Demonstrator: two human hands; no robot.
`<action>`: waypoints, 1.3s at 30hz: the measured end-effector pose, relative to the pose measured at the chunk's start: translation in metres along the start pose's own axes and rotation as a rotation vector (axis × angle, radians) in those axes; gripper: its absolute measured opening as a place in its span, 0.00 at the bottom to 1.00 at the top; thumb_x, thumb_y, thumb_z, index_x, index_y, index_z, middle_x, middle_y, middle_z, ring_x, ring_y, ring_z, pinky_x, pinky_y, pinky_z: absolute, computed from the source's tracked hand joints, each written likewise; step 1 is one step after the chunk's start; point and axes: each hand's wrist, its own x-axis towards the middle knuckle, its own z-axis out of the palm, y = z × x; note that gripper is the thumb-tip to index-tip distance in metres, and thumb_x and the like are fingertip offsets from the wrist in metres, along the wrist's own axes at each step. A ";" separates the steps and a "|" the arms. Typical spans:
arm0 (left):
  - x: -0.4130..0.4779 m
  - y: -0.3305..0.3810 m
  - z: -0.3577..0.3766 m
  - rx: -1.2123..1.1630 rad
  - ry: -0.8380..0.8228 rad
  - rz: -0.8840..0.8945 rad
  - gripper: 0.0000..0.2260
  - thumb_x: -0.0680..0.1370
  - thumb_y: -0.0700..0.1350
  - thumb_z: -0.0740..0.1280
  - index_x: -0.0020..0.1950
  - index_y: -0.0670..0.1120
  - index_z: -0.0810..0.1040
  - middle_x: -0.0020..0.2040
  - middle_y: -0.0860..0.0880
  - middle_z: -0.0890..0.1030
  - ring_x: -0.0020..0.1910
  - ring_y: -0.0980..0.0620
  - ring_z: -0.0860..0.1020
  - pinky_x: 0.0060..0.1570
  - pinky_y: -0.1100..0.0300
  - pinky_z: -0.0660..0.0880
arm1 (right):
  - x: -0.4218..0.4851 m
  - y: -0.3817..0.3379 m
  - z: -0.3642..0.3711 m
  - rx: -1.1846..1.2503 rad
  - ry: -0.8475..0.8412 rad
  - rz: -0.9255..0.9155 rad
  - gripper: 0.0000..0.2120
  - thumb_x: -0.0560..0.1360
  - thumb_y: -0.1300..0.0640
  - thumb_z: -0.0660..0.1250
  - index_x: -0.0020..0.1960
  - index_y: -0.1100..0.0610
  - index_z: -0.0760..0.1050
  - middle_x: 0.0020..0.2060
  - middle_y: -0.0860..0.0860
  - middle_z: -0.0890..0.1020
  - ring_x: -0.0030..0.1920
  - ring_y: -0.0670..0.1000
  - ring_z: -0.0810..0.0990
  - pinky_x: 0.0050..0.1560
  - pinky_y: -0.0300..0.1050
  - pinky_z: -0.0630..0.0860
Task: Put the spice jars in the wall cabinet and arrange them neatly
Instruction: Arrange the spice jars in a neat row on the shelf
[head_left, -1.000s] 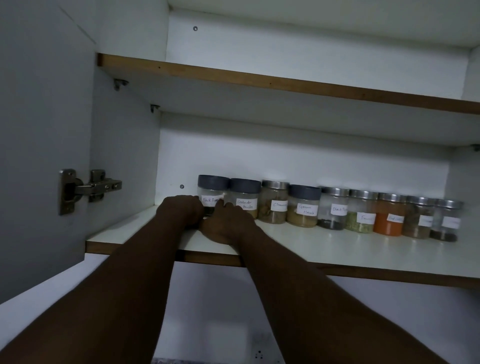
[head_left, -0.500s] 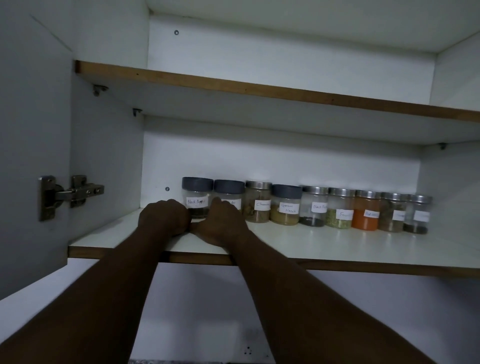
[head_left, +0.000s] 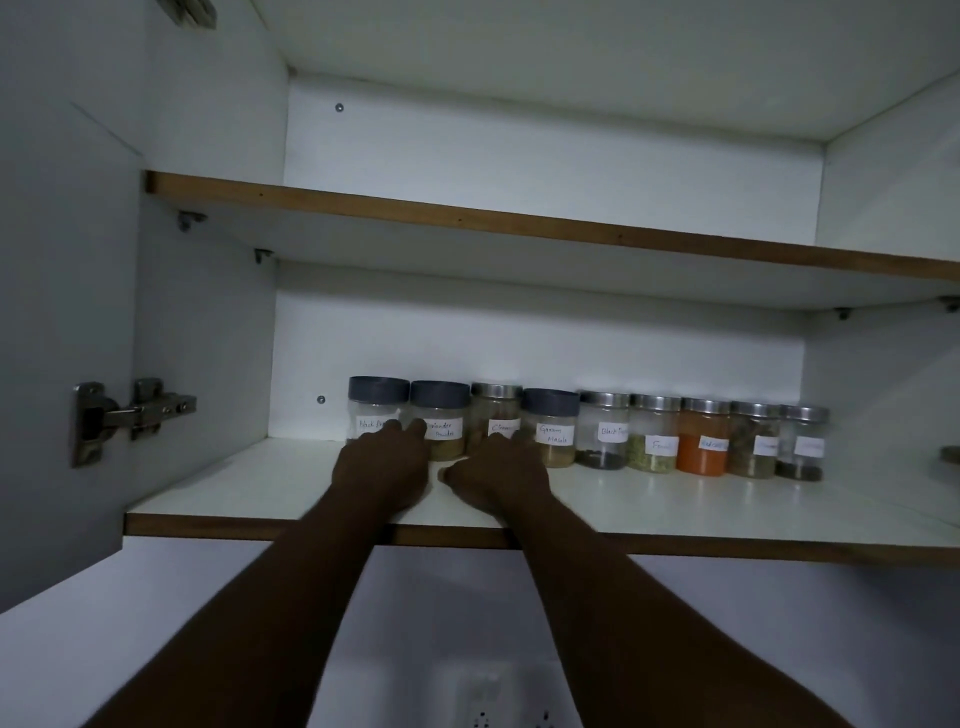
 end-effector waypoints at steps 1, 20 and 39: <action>0.002 0.003 0.001 0.013 -0.002 0.010 0.20 0.81 0.51 0.60 0.72 0.47 0.68 0.57 0.43 0.79 0.54 0.40 0.81 0.53 0.45 0.79 | 0.002 -0.001 0.001 -0.031 -0.012 -0.007 0.38 0.69 0.34 0.69 0.73 0.52 0.72 0.73 0.58 0.71 0.74 0.62 0.67 0.68 0.55 0.70; 0.007 0.002 0.005 0.014 -0.062 -0.033 0.21 0.81 0.50 0.61 0.73 0.47 0.68 0.60 0.41 0.79 0.57 0.39 0.80 0.57 0.45 0.78 | 0.002 -0.004 0.000 -0.067 -0.023 -0.084 0.32 0.72 0.39 0.66 0.72 0.55 0.73 0.68 0.57 0.76 0.66 0.60 0.76 0.64 0.54 0.76; 0.000 0.006 -0.002 -0.126 -0.049 -0.187 0.30 0.76 0.50 0.67 0.76 0.47 0.63 0.67 0.39 0.69 0.59 0.36 0.77 0.57 0.45 0.75 | 0.002 0.008 -0.017 0.079 0.232 -0.122 0.20 0.77 0.49 0.68 0.63 0.61 0.77 0.62 0.60 0.74 0.61 0.60 0.77 0.61 0.55 0.77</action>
